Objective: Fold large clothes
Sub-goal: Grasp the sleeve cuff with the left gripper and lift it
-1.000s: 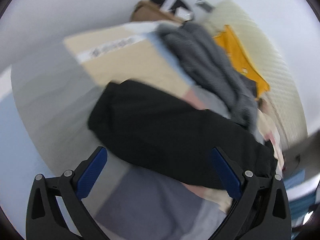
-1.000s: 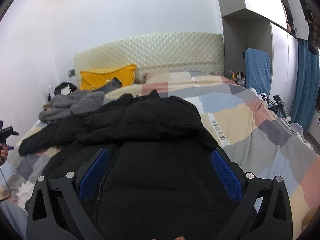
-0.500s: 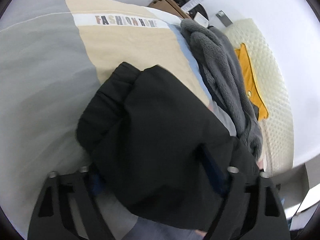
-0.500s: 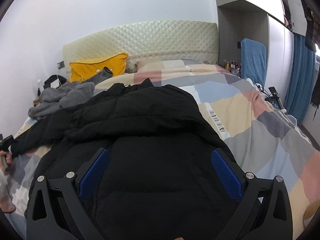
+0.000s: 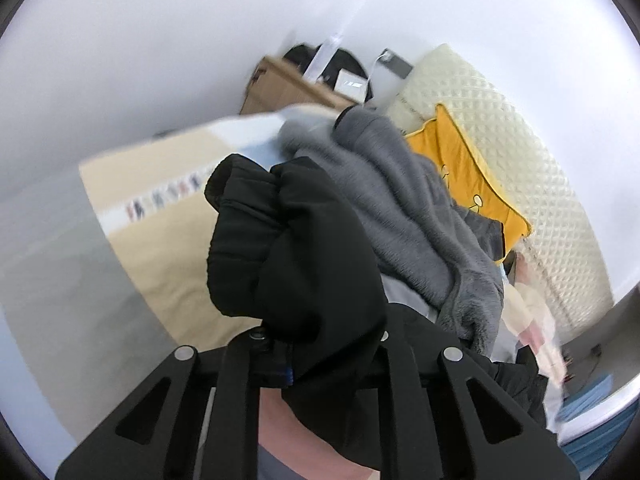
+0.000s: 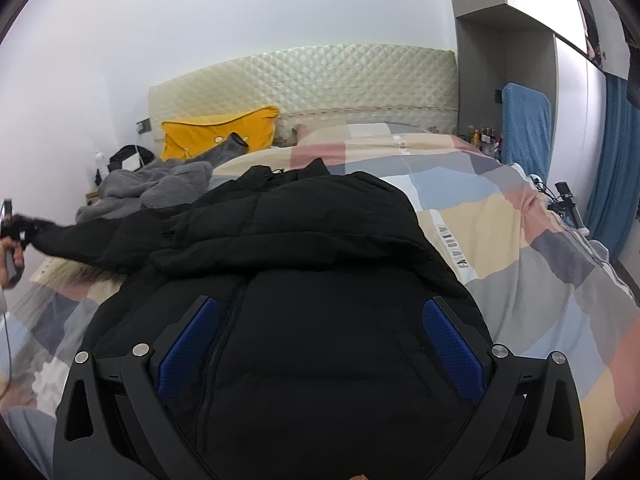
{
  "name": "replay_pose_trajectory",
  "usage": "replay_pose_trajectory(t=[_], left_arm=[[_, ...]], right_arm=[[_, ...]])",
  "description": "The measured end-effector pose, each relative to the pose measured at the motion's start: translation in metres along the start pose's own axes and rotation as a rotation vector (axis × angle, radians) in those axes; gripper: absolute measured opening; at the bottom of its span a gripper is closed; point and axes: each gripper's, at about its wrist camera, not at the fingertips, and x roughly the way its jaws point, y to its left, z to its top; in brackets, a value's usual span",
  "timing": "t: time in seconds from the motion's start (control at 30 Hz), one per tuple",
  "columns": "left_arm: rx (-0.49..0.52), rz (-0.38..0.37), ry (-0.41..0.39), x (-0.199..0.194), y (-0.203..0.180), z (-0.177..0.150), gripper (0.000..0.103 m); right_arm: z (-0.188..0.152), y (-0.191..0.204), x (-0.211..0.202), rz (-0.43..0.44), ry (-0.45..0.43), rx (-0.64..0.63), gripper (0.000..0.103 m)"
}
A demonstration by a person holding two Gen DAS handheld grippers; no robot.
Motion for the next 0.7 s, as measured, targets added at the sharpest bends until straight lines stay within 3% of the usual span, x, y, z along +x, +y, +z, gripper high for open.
replay_pose_trajectory(t=[0.17,0.43,0.6,0.7], left_arm=[[0.077,0.063,-0.041,-0.028,-0.044,0.011,0.016],[0.278,0.084,-0.128,-0.092,-0.139,0.013,0.016],[0.417,0.086,-0.187,-0.125,-0.205,-0.001,0.016],[0.494,0.083,-0.183,-0.136,-0.246,-0.017,0.017]], right_arm=[[0.002,-0.003,-0.001,0.055,-0.001,0.005,0.103],[0.010,-0.007,-0.010,0.097,-0.044,-0.030,0.103],[0.016,-0.015,-0.019,0.101,-0.088,-0.058,0.103],[0.018,-0.027,-0.024,0.146,-0.103,-0.028,0.103]])
